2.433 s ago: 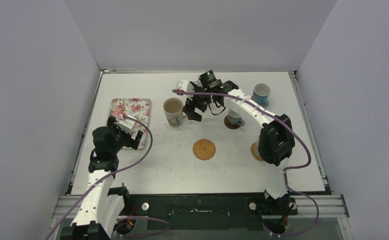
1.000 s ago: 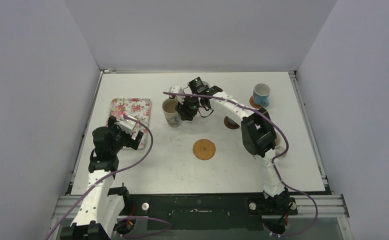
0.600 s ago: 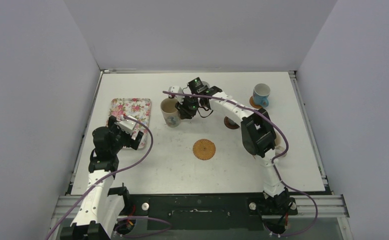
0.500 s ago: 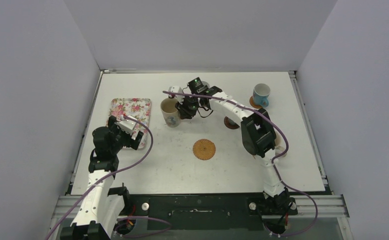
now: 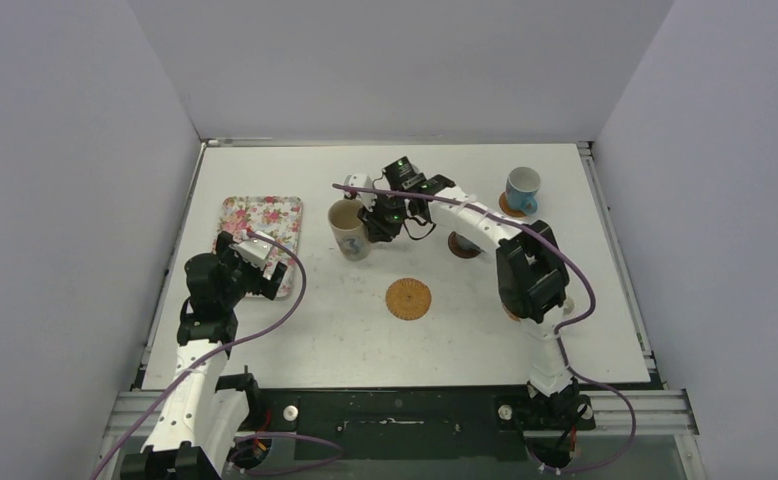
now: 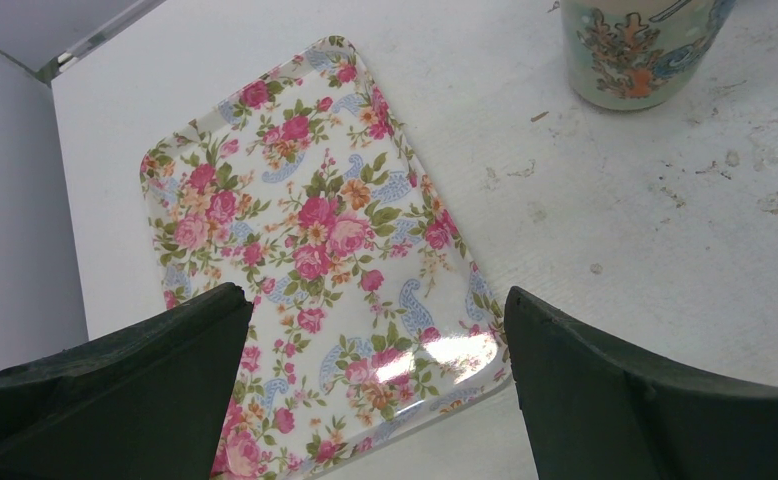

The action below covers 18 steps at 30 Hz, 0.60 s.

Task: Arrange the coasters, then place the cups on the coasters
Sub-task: Pick up the cup from the tray.

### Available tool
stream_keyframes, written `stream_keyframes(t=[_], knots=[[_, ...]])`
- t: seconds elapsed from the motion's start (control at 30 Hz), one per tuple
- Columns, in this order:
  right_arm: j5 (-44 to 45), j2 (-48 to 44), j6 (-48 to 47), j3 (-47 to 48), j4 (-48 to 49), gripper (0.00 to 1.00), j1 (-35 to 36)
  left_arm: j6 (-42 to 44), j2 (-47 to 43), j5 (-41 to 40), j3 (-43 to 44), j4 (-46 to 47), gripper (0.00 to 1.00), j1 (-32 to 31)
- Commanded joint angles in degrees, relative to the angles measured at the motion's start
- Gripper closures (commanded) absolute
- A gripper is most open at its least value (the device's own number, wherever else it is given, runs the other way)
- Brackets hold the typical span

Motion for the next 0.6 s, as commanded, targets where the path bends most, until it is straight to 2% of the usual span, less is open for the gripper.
stream_keyframes(t=[0.0,0.3,0.57], knots=[[-1.16,-11.12,0.57,-1.37,8.03,1.0,0.03,0.19,-0.27,1.5,-0.15,2.27,0.03,-0.11],[-1.21,-17.68,0.32,-6.05,9.27,1.0,-0.14,0.19,-0.27,1.44,-0.15,2.26,0.03,-0.12],[-0.83,-28.12,-1.05,-15.09,10.23,1.0,-0.15,0.28,-0.35,1.66,-0.24,2.27,0.03,-0.12]])
